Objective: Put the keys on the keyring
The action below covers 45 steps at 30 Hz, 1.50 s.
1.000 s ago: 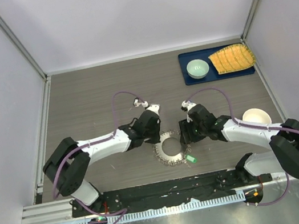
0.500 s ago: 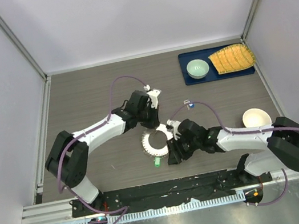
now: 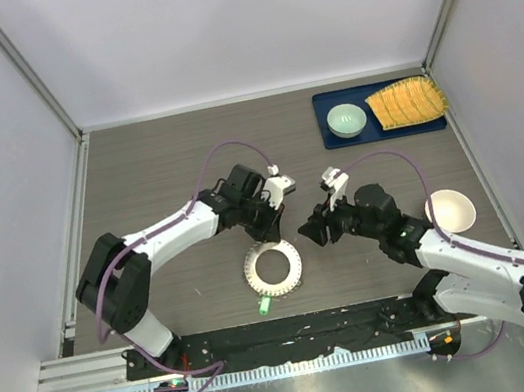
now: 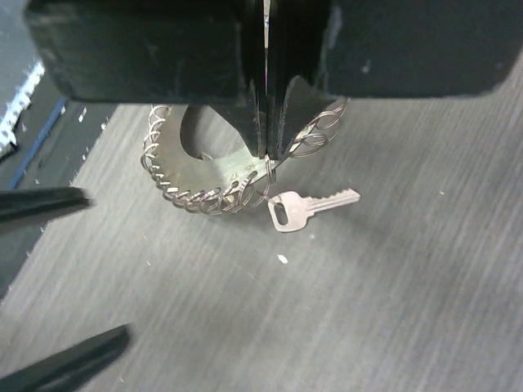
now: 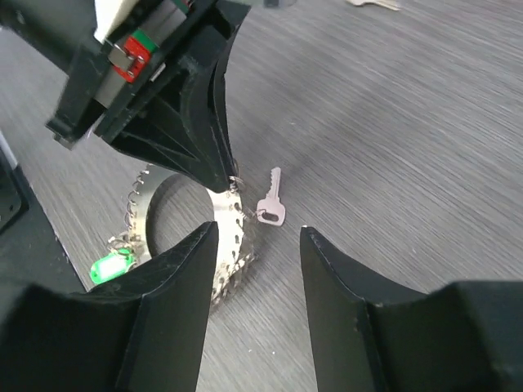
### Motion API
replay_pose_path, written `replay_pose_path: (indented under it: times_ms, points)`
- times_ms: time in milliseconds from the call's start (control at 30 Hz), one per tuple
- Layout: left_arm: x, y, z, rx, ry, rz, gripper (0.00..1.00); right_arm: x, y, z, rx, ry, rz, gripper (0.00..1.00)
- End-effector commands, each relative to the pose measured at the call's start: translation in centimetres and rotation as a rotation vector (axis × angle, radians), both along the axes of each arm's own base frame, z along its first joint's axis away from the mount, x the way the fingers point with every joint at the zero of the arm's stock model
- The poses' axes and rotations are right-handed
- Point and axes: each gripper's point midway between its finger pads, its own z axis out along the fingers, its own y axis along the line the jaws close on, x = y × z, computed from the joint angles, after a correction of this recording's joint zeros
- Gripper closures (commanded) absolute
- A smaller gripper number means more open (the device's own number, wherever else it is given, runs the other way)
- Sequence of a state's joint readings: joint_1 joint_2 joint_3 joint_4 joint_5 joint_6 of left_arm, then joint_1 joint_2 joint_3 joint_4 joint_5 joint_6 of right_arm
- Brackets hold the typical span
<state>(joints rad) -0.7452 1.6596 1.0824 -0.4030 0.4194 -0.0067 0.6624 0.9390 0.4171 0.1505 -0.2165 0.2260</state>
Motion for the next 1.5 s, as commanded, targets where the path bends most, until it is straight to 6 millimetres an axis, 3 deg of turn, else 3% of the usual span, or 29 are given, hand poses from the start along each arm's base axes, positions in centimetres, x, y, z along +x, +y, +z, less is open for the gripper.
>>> replay_pose_path:
  times_ms: [0, 233, 500, 833, 1133, 1467]
  points:
    - [-2.8, 0.0, 2.7, -0.045, -0.015, -0.146, 1.0, -0.5, 3.2, 2.0, 0.098, -0.204, 0.221, 0.5]
    - [-4.9, 1.3, 4.9, -0.067, -0.043, -0.264, 1.0, -2.6, 5.3, 2.0, 0.12, -0.267, 0.45, 0.53]
    - [-6.6, 0.6, 7.5, -0.166, -0.034, -0.377, 1.0, -4.0, 6.1, 2.9, 0.156, -0.296, 0.562, 0.56]
    - [-7.0, 0.2, 8.2, -0.197, -0.013, -0.399, 1.0, -5.1, 7.1, 3.2, 0.161, -0.299, 0.688, 0.6]
    - [-7.1, 0.0, 8.4, -0.206, -0.01, -0.396, 1.0, -5.9, 8.1, 2.7, 0.139, -0.279, 0.757, 0.71]
    - [-6.8, -0.1, 8.5, -0.207, -0.02, -0.384, 1.0, -7.3, 8.7, 3.2, 0.154, -0.279, 0.834, 0.66]
